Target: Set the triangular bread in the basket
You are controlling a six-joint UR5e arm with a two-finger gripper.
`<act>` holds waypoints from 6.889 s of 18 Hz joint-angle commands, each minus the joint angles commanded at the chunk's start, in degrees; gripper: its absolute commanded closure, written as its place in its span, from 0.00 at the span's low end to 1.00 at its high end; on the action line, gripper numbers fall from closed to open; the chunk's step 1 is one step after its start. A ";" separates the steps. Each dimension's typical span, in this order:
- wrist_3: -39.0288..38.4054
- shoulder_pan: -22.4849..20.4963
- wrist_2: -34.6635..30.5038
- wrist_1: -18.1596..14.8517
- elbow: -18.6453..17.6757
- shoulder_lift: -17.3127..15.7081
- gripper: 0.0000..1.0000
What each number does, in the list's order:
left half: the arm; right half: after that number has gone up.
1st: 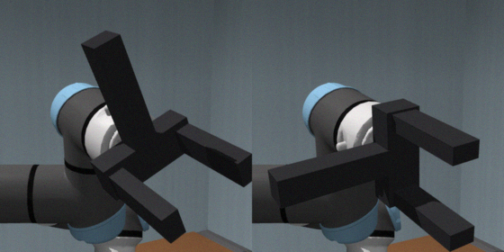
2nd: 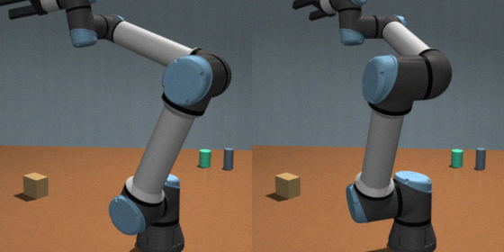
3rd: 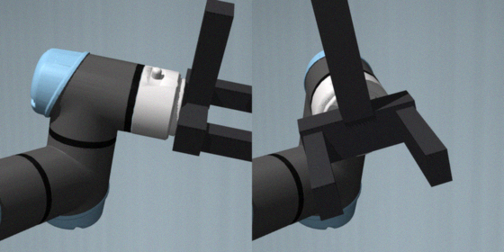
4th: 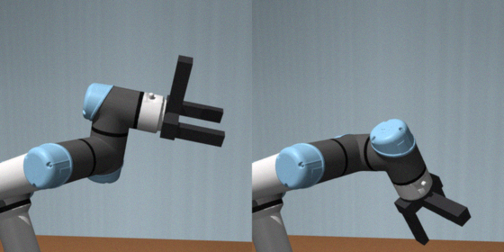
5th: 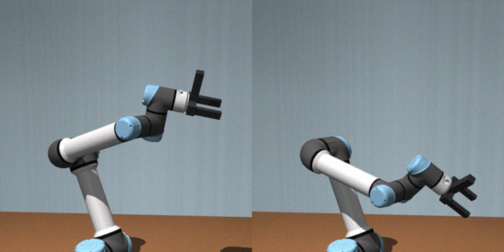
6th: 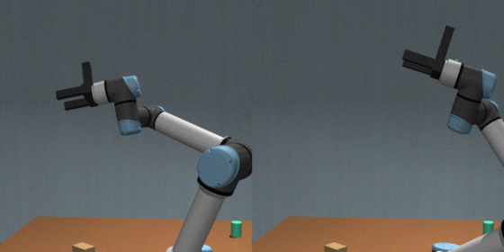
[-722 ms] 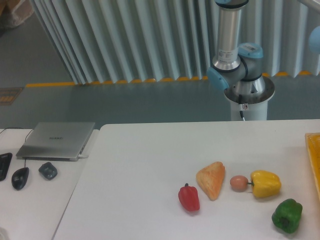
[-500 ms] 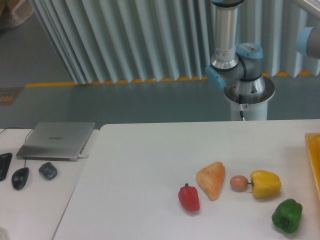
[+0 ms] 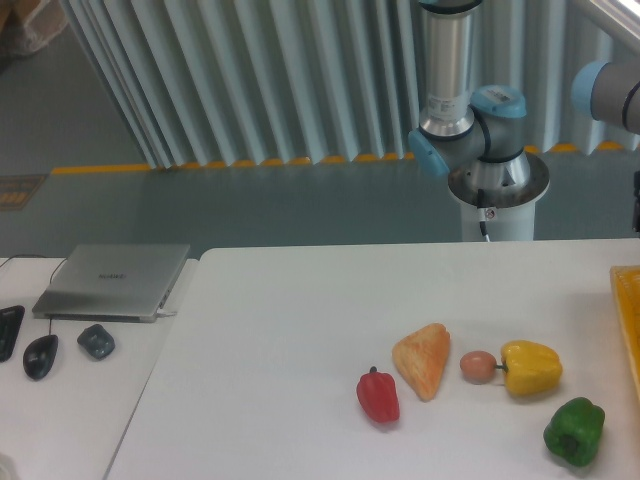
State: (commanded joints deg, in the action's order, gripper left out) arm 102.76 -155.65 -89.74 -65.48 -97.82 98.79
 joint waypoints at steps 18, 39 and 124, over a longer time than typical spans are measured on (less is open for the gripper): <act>-27.16 6.67 13.71 1.93 -0.09 1.23 0.00; -55.21 30.58 -0.18 5.71 4.92 8.96 0.00; -20.12 6.93 -0.70 6.85 12.30 12.92 0.00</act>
State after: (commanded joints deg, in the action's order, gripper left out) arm 82.64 -148.72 -90.44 -58.62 -85.52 111.71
